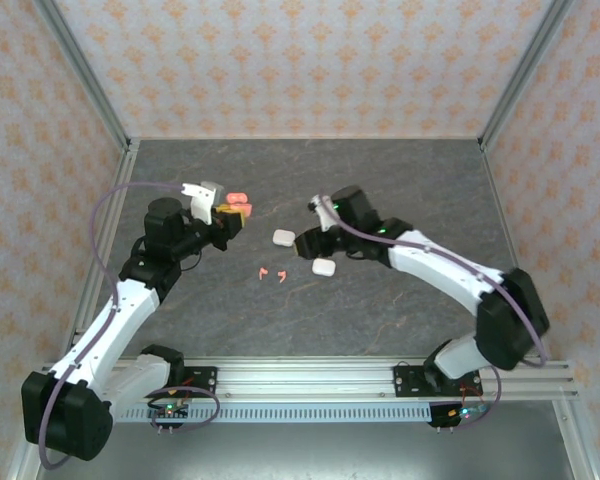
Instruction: Insert the wireless bluetooth earbuds into the charging case
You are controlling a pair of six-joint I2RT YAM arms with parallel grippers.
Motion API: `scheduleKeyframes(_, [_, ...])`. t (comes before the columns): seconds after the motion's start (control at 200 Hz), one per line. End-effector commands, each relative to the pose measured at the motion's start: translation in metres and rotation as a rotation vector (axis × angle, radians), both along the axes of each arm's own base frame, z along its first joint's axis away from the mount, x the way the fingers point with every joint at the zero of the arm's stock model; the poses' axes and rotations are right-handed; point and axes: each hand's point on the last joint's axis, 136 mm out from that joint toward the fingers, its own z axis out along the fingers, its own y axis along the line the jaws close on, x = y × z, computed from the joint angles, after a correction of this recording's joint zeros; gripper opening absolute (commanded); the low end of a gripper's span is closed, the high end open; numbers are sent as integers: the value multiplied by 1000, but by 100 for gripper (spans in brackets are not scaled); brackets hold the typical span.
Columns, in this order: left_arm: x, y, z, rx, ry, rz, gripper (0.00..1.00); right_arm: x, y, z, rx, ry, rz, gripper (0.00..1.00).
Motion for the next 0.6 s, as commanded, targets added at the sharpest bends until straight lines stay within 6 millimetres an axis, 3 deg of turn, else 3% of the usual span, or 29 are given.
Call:
scheduleKeyframes(0.0, [6,26,-5,-19,42,143,0,9,28,-6,-19,-21,-10,52])
scheduleKeyframes(0.115, [4,41,-13,2,81,215,0,8,56,-32,-69,18,43,51])
scheduleKeyframes(0.305, [-5,48,-20,37,111,241,0,9,88,-69,-165,57,116,49])
scheduleKeyframes(0.596, [-8,45,-17,30,105,223,0,8,108,-111,-272,106,191,44])
